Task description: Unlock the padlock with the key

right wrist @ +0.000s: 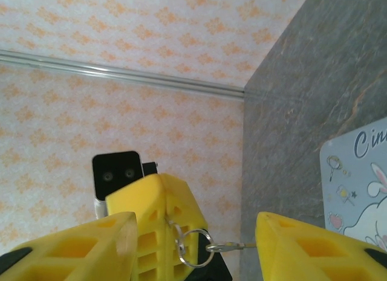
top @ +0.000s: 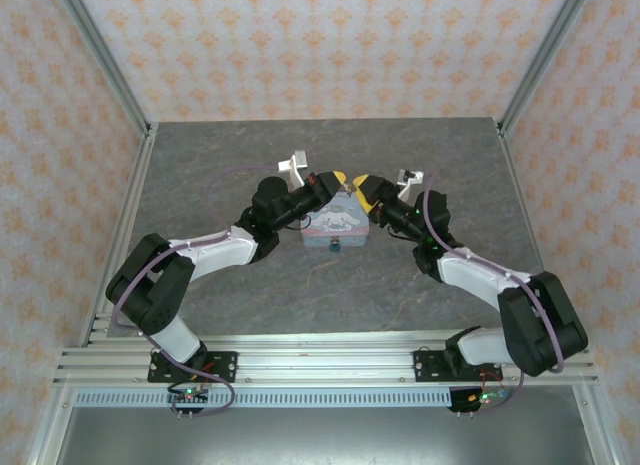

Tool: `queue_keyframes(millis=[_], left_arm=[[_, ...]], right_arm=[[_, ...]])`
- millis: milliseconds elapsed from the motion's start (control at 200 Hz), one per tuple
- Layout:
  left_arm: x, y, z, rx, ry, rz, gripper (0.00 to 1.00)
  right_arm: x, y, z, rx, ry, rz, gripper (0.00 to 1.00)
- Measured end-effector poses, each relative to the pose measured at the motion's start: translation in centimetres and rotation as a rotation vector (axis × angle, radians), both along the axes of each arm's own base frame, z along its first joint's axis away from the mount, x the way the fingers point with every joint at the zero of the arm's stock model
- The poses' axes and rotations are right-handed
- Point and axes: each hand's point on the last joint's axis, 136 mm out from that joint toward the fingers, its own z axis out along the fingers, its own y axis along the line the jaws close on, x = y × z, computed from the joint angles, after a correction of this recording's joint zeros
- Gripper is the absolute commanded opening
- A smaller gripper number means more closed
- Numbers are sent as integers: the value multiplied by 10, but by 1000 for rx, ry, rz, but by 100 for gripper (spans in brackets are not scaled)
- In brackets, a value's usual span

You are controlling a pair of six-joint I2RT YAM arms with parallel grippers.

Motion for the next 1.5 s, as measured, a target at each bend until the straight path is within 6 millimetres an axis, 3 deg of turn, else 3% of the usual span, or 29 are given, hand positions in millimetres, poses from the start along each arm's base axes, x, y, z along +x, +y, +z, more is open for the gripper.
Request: queue_keyframes(millis=[225,450,721,1051,1501], left_arm=[[0,0,0,0,0,0,0],[0,0,0,0,1,-1,0],[0,0,-1,1,4,0,0],[0,0,-3,3,10,-1,0],[2,-2,-12,-4,46,0,0]], right_arm=[[1,-5,0,-20,-5,-3,45],[9,5,8,-10,-20,31,42],[6,23,3,-7,-11,80,37],[4,23,6,12,-29,81,29],[-4,24,-7,8,-11,96,22]])
